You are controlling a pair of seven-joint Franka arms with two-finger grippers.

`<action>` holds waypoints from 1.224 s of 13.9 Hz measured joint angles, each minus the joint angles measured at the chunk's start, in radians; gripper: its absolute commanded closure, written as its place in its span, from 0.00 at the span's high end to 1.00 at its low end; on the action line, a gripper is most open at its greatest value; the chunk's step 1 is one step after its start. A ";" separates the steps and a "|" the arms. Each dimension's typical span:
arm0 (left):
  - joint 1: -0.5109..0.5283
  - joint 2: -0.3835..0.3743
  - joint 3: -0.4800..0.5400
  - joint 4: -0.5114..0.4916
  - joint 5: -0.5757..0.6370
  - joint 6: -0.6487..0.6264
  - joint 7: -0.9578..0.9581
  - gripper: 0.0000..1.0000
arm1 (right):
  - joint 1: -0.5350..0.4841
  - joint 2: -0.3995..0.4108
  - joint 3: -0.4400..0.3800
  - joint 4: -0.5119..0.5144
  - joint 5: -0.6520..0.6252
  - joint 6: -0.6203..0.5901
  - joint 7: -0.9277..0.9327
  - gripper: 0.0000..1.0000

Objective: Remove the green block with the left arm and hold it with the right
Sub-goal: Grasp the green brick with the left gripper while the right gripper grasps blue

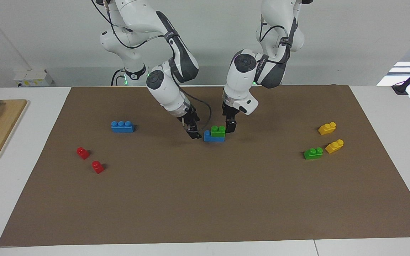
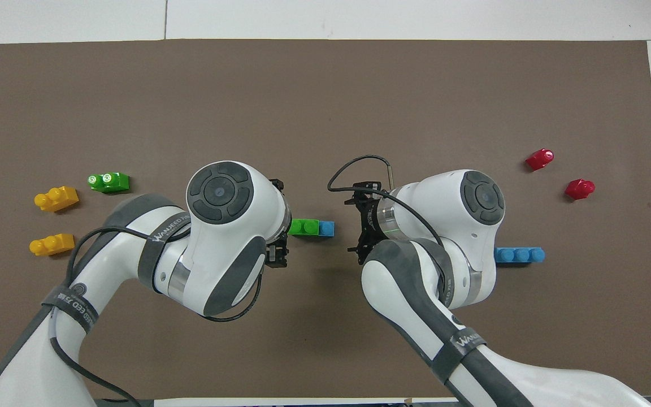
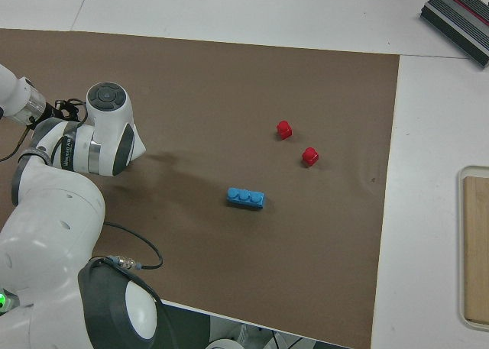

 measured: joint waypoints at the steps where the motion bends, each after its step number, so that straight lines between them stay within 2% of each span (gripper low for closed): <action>1: -0.002 0.004 0.000 -0.002 0.000 0.011 -0.002 1.00 | 0.009 0.008 0.000 0.000 0.000 0.011 0.006 1.00; 12: -0.041 0.076 0.000 -0.004 0.000 0.079 -0.051 1.00 | 0.054 0.095 0.000 -0.002 0.024 0.134 0.007 1.00; 17: -0.047 0.085 0.000 -0.004 0.000 0.083 -0.079 1.00 | 0.062 0.113 0.000 -0.002 0.028 0.161 0.007 0.98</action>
